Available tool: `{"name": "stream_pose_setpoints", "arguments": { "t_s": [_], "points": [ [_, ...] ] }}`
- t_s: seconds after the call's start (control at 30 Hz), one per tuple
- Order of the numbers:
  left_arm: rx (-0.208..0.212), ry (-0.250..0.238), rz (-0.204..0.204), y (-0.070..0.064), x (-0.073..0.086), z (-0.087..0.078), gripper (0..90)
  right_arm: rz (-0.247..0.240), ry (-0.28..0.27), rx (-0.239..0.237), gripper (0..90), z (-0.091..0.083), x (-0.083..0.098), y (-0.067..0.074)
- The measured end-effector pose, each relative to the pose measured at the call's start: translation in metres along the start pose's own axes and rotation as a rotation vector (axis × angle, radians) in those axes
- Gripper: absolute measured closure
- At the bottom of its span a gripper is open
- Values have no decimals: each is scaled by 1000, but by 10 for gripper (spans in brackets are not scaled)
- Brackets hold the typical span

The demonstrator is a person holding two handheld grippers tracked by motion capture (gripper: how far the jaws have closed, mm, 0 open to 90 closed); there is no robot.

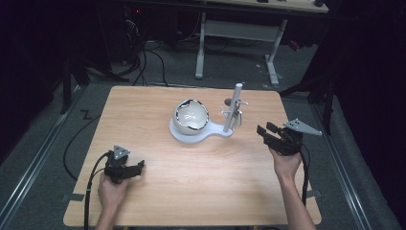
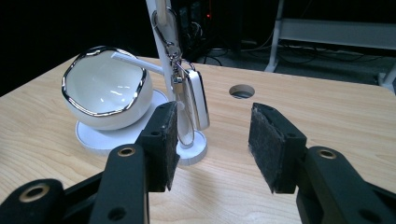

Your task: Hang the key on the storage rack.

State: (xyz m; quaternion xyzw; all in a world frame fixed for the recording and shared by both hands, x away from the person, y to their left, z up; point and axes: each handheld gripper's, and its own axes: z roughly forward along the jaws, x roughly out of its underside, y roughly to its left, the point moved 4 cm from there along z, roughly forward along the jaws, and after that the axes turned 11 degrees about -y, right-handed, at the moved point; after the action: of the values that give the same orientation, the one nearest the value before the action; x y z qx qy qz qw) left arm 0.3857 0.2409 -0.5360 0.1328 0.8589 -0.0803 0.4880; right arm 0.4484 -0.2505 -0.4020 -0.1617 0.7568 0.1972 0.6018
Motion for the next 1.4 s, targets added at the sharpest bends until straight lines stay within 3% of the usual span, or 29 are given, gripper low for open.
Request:
{"name": "stream_pose_setpoints", "arguments": {
  "t_s": [0.7, 1.4],
  "points": [
    [0, 0, 0, 0, 0, 0, 224, 32, -16, 3, 532, -17, 16, -4],
    [0, 0, 0, 0, 0, 0, 223, 47, 1, -7, 532, -18, 34, 1]
  ]
}}
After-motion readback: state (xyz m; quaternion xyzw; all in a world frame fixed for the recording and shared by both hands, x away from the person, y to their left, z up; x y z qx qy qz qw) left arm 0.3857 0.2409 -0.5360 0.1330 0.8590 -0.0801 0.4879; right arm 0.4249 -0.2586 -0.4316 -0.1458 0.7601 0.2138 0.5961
